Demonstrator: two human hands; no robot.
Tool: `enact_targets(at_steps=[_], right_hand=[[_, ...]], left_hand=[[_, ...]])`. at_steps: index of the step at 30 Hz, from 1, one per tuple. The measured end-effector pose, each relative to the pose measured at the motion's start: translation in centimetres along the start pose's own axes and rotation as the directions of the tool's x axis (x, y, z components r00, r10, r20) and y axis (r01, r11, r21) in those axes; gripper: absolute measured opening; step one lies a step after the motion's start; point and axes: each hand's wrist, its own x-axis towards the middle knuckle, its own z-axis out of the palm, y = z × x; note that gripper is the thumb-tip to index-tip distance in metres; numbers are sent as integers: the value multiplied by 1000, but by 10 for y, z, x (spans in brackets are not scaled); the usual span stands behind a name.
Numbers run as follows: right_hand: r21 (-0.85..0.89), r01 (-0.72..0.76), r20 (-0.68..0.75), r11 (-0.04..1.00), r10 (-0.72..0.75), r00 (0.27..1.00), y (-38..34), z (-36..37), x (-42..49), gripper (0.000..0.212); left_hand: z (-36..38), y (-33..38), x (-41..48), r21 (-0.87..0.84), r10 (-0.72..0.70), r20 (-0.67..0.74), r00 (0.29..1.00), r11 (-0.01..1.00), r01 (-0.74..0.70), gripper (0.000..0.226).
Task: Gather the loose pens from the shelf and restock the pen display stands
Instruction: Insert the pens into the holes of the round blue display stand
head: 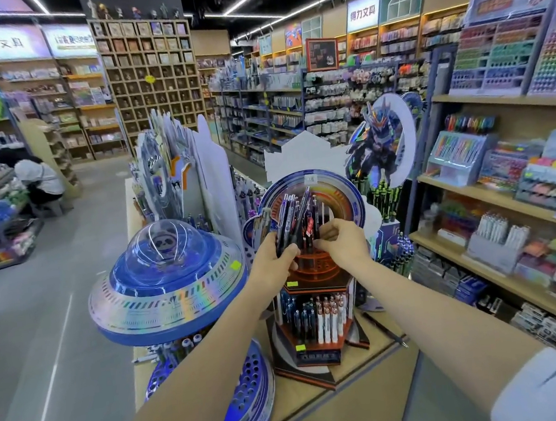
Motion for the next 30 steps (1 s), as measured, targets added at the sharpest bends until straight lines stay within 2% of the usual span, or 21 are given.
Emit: enact_targets(at_steps=[2,4,7,10,12,14,17,20,24,27,30], right_hand=[[63,-22,20,998,20,1000,-1,-1,-2,27],[149,-6,-18,989,8,1000,0,-4,-6,26],[269,108,-116,957,-79,990,-1,-11,-18,7],[447,110,27,888,-136,990,-10,-20,-32,19],[475,94,126,875,-173,977,-18,-24,-39,22],[482,85,150,872,-178,973,-21,-25,-41,20],[531,57,98,845,-128,987,-21,-32,-36,15],[503,79,-32,860,-73,997,-18,-43,-26,11],[381,59,-155,923,1,988,-12,-41,-10,10],[204,15,-89,979,4,996,-3,-29,-6,24],[110,29,-65,994,-22,998,-1,-19,-4,32]], left_hand=[[-1,0,-2,-13,-2,6,1000,1000,2,5],[-2,-1,-4,-11,4,15,1000,1000,-4,2],[-2,-2,-8,-23,19,35,999,1000,-18,7],[3,-3,-13,-61,62,74,995,996,-58,4],[9,-1,-17,-89,80,116,990,994,-70,4],[13,3,-21,-101,80,126,989,993,-68,8],[15,7,-23,-117,47,75,996,992,-39,11],[12,8,-20,-80,9,16,1000,997,-8,11],[10,9,-19,-53,9,36,999,999,-8,13],[9,9,-18,-44,10,37,999,999,-8,10],[7,7,-17,-45,3,52,999,999,0,9]])
